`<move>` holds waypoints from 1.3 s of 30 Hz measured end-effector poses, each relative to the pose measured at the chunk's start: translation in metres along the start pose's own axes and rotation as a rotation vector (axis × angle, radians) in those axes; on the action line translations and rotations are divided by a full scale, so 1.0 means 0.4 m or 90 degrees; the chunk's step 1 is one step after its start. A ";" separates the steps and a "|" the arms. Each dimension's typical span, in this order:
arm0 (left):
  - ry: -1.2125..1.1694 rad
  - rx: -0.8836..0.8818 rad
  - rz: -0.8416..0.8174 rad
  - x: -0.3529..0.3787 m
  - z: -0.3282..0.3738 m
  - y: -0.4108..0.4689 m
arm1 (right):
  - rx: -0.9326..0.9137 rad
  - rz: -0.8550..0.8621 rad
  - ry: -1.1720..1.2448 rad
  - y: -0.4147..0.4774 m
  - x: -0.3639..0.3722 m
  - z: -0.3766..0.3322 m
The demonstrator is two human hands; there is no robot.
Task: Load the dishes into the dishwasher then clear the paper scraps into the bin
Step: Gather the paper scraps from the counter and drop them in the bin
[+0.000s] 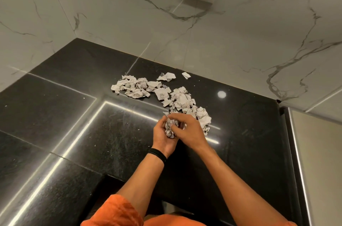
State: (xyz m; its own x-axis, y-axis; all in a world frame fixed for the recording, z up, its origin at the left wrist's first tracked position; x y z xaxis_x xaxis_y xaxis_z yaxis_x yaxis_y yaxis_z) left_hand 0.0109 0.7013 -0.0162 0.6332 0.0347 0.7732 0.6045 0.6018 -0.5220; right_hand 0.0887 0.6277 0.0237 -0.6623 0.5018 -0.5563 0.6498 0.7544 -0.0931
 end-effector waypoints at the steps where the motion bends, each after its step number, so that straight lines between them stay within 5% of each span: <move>1: -0.002 -0.005 -0.005 -0.001 -0.001 0.002 | 0.004 0.003 0.026 -0.001 -0.011 0.003; 5: -0.004 -0.021 -0.009 -0.004 -0.007 0.009 | 0.077 0.087 0.099 0.001 -0.063 0.026; 8: 0.000 -0.009 0.002 -0.006 -0.008 0.013 | 0.069 0.117 -0.105 0.005 -0.105 0.073; 12: 0.014 -0.002 0.025 -0.012 -0.018 0.016 | 0.020 0.028 -0.440 0.002 -0.133 0.130; 18: 0.050 0.015 0.025 0.000 -0.019 0.016 | -0.027 0.091 -0.500 -0.009 -0.165 0.146; 24: 0.069 0.050 0.016 0.010 -0.024 0.017 | -0.025 0.186 -0.265 -0.007 -0.169 0.081; 27: 0.092 0.061 -0.007 0.018 -0.031 0.012 | 0.023 0.096 -0.068 -0.007 -0.119 0.010; 31: 0.104 0.073 -0.009 0.022 -0.009 -0.003 | 0.005 -0.013 -0.083 -0.002 -0.040 -0.022; 36: 0.007 0.095 0.027 -0.017 0.057 -0.017 | 0.038 -0.012 0.079 0.051 -0.008 -0.039; 39: -0.046 0.113 0.061 -0.043 0.098 -0.021 | 0.057 0.002 0.037 0.107 0.005 -0.033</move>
State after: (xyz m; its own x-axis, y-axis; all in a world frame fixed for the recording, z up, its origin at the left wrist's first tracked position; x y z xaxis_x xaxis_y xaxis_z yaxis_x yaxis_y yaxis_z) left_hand -0.0241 0.7270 -0.0110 0.6429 0.1519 0.7507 0.4447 0.7240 -0.5273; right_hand 0.1104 0.6667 0.0296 -0.6795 0.5292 -0.5081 0.6802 0.7139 -0.1662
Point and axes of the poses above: each hand's wrist, its own y-axis towards the middle knuckle, its own x-axis out of the palm, z = x × y, the point moved 1 cm from there along y, towards the middle knuckle, and after that the axes turned 11 degrees about x, right-handed, at the moved point
